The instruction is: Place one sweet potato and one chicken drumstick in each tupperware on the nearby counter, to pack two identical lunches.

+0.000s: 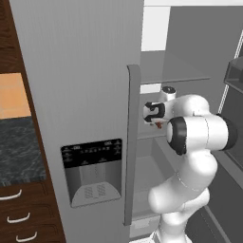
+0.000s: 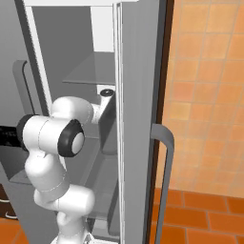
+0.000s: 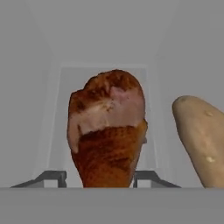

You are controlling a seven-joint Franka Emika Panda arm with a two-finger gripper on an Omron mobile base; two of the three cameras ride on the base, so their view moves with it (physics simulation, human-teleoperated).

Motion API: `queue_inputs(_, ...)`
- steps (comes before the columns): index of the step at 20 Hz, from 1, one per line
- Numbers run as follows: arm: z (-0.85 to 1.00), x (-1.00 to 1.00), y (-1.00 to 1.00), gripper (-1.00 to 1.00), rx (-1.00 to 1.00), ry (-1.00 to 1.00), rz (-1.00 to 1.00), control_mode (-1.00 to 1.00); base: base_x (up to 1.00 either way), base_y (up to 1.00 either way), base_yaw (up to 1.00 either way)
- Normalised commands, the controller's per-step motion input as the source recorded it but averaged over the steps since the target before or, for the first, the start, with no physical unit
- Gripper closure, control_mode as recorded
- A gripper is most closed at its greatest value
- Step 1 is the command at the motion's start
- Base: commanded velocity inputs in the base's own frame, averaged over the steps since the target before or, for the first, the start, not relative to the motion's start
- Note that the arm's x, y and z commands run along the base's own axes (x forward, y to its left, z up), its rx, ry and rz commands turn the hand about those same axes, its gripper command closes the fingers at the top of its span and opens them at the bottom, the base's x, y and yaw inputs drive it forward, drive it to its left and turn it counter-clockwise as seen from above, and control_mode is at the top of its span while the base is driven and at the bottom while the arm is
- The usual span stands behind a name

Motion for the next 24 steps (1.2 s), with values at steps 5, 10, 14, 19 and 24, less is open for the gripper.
queue_inputs(5,-0.27,-0.76,0.10,1.00,0.01,-0.03,0.00,-1.00,0.00,0.00,0.00)
queue_inputs(10,0.35,-1.00,0.00,1.00,0.00,-0.10,0.00,-1.00,0.00,0.00,0.00)
queue_inputs(14,1.00,-1.00,0.01,1.00,-0.02,-0.13,0.00,-1.00,0.00,0.00,0.00)
queue_inputs(19,0.99,-1.00,0.00,1.00,0.00,-0.05,0.00,-1.00,0.00,0.00,0.00)
queue_inputs(24,0.89,-1.00,0.03,1.00,-0.03,-0.11,0.00,-1.00,0.00,0.00,0.00)
